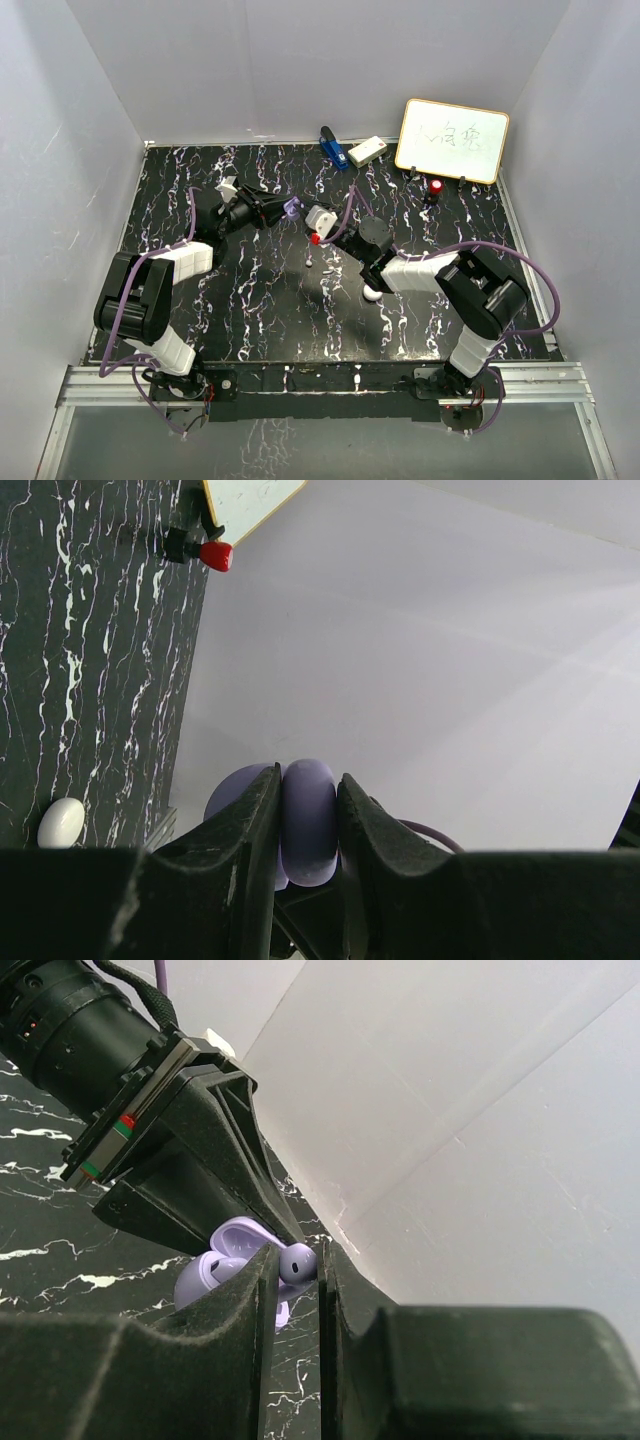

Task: Insert the wireless bluetooth earbuds into the charging case
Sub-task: Place the earbud in the charging case.

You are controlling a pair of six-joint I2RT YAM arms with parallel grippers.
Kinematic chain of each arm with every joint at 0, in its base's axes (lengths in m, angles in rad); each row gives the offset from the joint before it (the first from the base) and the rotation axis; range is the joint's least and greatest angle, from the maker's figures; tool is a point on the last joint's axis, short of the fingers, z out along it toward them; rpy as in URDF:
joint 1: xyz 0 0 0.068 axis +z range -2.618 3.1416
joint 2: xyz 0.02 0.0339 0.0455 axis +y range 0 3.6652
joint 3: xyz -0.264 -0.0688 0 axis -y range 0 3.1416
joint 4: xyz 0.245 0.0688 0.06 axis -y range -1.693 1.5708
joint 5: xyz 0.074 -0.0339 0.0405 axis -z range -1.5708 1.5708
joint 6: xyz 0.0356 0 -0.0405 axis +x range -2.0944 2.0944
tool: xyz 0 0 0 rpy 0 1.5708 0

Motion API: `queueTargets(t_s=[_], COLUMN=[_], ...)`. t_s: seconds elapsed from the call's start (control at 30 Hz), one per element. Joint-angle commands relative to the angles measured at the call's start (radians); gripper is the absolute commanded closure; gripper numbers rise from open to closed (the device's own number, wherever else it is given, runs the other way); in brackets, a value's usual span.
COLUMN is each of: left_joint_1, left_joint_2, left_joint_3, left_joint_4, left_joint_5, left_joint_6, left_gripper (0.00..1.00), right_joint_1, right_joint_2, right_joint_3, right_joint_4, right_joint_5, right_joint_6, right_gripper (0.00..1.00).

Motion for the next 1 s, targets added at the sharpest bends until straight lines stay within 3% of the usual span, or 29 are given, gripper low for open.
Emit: queueTargets(t_s=[0.0,0.97], left_joint_1=[-0.005,-0.005], left_joint_2=[-0.044,-0.038], left_joint_3=[0.037,0.036], left_joint_4=[-0.02,0.008], left_joint_5=[0.025,0.017], left_joint_6=[-0.015,-0.047], left_gripper=[1.0,1.0], right_joint_1=[0.007,0.005], right_joint_2=[0.008,0.021], right_joint_3=[0.032,0.006], right_joint_4=[0.092,0.119], right_joint_5=[0.008,0.003], right_joint_6=[-0.016,-0.029], right_gripper=[1.0,1.0])
